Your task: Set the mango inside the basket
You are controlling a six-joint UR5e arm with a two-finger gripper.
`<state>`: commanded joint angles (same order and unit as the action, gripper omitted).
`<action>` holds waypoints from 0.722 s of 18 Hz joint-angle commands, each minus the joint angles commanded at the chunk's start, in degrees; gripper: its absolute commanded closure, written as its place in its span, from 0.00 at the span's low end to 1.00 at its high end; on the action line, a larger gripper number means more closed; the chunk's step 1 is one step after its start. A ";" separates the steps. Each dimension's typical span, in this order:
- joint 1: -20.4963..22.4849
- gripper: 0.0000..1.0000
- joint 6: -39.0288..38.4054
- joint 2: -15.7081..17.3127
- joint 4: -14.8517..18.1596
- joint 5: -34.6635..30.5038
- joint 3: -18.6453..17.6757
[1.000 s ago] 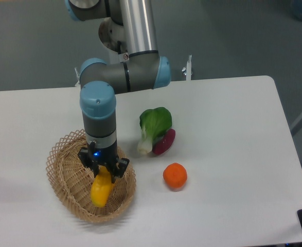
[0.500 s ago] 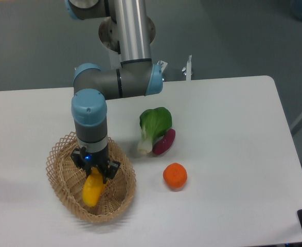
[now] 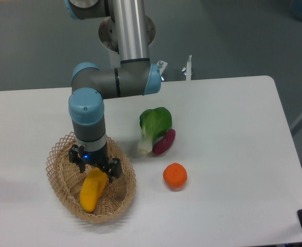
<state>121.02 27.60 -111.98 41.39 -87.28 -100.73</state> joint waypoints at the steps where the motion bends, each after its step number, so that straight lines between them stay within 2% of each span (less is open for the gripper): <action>1: 0.52 0.00 0.00 0.88 0.09 0.00 0.09; 6: 5.88 0.00 0.09 3.43 0.79 -0.09 0.53; 13: 12.38 0.00 0.96 4.66 0.71 -0.53 2.20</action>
<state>133.40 28.56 -107.32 42.10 -87.80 -98.53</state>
